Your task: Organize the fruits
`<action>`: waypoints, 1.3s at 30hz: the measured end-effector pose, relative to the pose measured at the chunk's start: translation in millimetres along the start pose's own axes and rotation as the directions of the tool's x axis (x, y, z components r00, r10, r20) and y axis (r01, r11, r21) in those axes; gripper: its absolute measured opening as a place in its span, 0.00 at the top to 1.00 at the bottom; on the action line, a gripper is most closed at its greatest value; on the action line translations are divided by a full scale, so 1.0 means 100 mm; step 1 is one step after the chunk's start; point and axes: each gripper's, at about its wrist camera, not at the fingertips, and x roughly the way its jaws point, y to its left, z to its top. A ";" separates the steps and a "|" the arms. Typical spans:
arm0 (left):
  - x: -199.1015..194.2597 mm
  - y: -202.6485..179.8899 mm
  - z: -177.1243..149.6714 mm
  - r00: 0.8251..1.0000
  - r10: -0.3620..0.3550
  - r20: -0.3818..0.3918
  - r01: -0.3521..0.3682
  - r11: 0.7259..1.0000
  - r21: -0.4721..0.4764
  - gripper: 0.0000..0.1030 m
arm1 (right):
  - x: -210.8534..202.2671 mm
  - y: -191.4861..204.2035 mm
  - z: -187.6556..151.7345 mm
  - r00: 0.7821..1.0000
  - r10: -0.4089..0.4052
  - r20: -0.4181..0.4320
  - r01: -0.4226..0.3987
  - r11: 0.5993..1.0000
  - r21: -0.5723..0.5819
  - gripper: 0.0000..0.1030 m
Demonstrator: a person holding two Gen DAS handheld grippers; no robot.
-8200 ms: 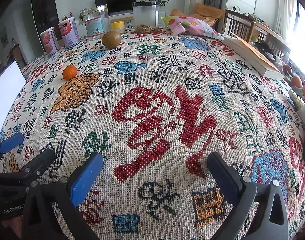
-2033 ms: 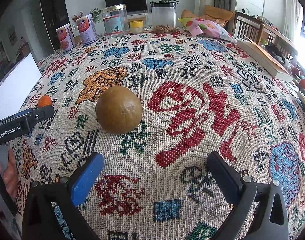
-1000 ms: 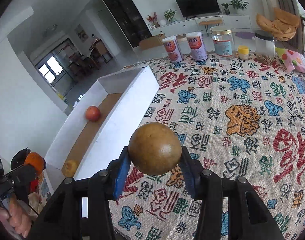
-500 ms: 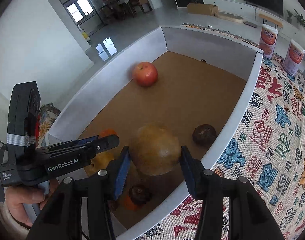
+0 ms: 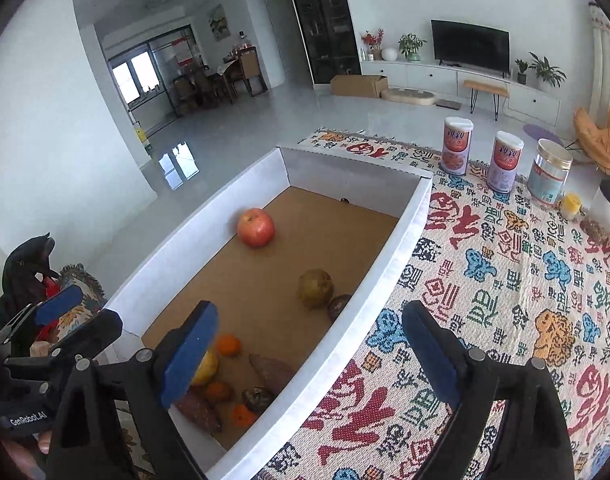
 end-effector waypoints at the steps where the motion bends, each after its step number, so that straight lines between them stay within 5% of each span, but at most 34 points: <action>1: -0.04 0.01 -0.02 1.000 -0.016 -0.011 0.016 1.000 0.003 0.03 | -0.07 0.00 -0.02 1.000 -0.006 0.004 0.006 1.000 0.006 0.03; 4: -0.05 0.05 -0.10 1.000 0.007 -0.025 -0.006 0.998 0.054 0.03 | -0.27 0.07 -0.14 1.000 -0.016 0.003 0.016 1.000 0.018 0.00; 9: 0.12 0.16 -0.22 0.959 0.276 -0.069 -0.264 0.954 0.141 0.03 | -0.31 0.28 -0.39 0.997 -0.048 -0.058 0.049 0.999 0.015 0.00; 21: 0.29 0.54 -0.24 0.960 0.257 -0.106 -0.255 0.966 0.033 0.03 | -0.13 0.62 -0.45 0.991 -0.089 -0.097 0.085 0.995 -0.044 0.00; 39: 0.47 0.64 -0.27 0.956 0.254 -0.147 -0.255 0.967 0.017 0.03 | 0.07 0.74 -0.46 0.982 -0.125 -0.144 0.116 0.991 -0.069 0.00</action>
